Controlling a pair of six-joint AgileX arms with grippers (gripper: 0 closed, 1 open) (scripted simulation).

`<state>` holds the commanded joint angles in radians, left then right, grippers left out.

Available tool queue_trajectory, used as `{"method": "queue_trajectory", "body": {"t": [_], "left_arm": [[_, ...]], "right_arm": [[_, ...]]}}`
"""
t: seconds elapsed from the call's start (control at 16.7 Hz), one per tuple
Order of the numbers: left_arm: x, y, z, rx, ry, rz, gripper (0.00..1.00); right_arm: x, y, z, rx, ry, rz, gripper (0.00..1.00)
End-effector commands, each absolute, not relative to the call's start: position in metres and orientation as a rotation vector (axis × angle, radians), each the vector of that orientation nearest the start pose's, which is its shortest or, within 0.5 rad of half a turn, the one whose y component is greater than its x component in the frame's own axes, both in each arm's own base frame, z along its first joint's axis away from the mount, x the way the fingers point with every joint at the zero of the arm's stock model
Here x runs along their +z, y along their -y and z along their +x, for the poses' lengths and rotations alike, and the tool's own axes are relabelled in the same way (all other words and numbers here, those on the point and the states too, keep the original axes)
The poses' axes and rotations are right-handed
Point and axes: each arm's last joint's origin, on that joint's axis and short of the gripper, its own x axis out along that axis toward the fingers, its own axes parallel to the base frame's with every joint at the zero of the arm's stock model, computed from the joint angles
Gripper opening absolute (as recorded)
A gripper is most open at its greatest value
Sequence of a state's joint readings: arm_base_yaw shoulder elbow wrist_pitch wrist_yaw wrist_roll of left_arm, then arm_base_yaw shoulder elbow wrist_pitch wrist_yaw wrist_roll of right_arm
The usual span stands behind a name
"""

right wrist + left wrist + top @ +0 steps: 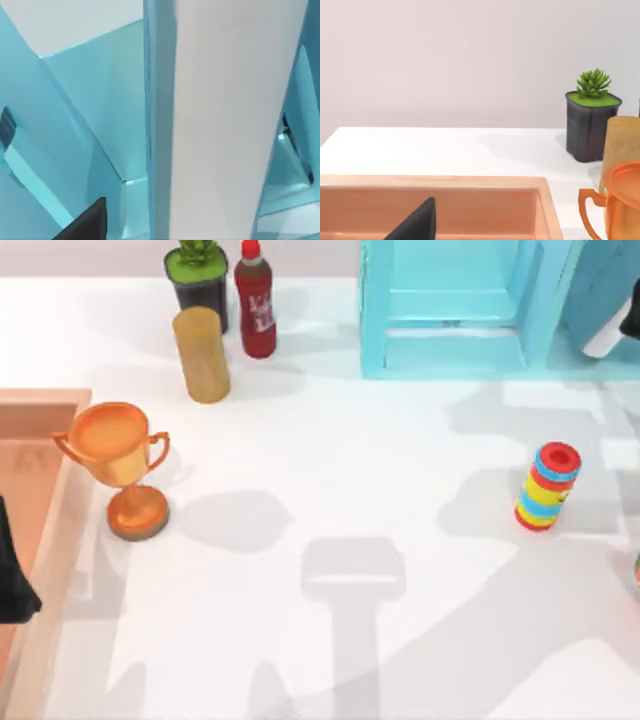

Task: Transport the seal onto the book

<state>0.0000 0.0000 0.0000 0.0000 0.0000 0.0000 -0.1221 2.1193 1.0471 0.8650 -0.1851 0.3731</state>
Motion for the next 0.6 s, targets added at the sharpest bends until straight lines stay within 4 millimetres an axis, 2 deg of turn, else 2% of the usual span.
{"method": "queue_trajectory", "body": {"t": [0.3,0.42,0.6], "left_arm": [[0.16,0.001,0.106,0.0,0.0,0.0,1.0],[0.16,0.001,0.106,0.0,0.0,0.0,1.0],[0.16,0.001,0.106,0.0,0.0,0.0,1.0]], "right_arm": [[0.098,0.032,0.469,0.047,-0.223,0.394,1.0],[0.092,0.028,0.476,0.046,-0.224,0.394,1.0],[0.091,0.028,0.477,0.046,-0.224,0.394,1.0]]}}
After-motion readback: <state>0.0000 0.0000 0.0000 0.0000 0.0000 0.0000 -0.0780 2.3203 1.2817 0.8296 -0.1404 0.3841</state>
